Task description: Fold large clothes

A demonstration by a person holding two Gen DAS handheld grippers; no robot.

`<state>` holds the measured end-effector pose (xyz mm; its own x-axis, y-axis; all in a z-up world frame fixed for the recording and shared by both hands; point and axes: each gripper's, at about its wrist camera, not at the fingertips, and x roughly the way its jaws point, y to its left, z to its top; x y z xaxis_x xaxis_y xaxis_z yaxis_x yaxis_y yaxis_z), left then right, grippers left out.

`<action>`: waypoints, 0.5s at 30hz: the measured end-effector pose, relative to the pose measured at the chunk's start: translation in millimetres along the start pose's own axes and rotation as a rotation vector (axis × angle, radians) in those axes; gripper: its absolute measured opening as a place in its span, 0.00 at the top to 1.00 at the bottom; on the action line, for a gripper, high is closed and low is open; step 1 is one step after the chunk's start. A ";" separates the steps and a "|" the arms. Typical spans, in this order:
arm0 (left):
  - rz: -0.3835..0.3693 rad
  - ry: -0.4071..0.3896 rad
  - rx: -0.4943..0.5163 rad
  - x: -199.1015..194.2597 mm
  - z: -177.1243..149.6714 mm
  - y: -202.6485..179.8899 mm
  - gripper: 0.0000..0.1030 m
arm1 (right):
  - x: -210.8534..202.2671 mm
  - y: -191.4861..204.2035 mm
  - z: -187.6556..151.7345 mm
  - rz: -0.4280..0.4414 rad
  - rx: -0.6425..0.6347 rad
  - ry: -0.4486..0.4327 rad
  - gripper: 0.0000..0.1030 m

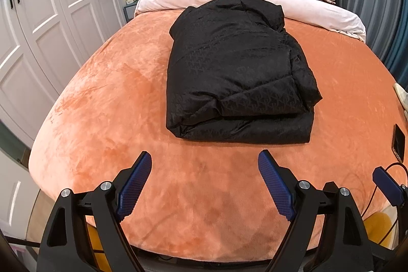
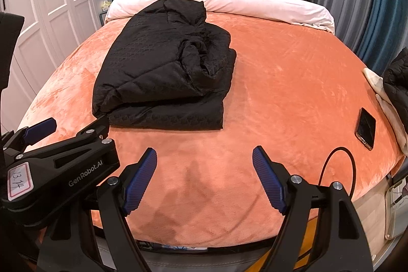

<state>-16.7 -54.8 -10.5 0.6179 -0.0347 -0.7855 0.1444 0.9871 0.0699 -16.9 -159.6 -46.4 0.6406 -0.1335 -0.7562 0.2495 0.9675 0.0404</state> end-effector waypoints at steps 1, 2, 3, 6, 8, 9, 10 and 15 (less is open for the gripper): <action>0.000 0.000 0.000 0.3 0.1 0.4 0.18 | 0.0 -0.1 0.0 0.000 0.001 0.001 0.27; -0.003 0.000 0.001 0.5 0.5 1.3 0.18 | 0.0 -0.1 0.1 0.000 0.001 0.000 0.27; -0.003 0.002 0.002 0.8 0.1 1.0 0.18 | 0.6 -0.7 0.5 -0.001 -0.001 0.000 0.27; 0.001 0.006 0.004 0.7 -0.5 -0.6 0.18 | 0.4 -0.5 0.0 0.002 0.002 0.004 0.27; 0.001 0.004 0.006 0.4 -0.8 -1.3 0.18 | 0.0 0.1 -0.8 0.003 0.004 0.006 0.27; 0.004 0.001 0.007 0.1 -1.0 -1.2 0.18 | 0.3 -0.3 -0.6 0.004 0.003 0.006 0.27; 0.006 -0.002 0.008 -0.8 -1.5 -2.6 0.18 | -0.1 0.3 -1.1 0.004 0.005 0.007 0.27; 0.008 -0.006 0.010 -1.7 -3.4 -3.8 0.18 | -0.1 -0.4 -1.3 0.007 0.007 0.009 0.27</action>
<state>-20.9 -57.9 -11.5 0.6240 -0.0275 -0.7809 0.1471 0.9856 0.0829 -18.0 -159.7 -47.3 0.6356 -0.1251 -0.7618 0.2505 0.9668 0.0503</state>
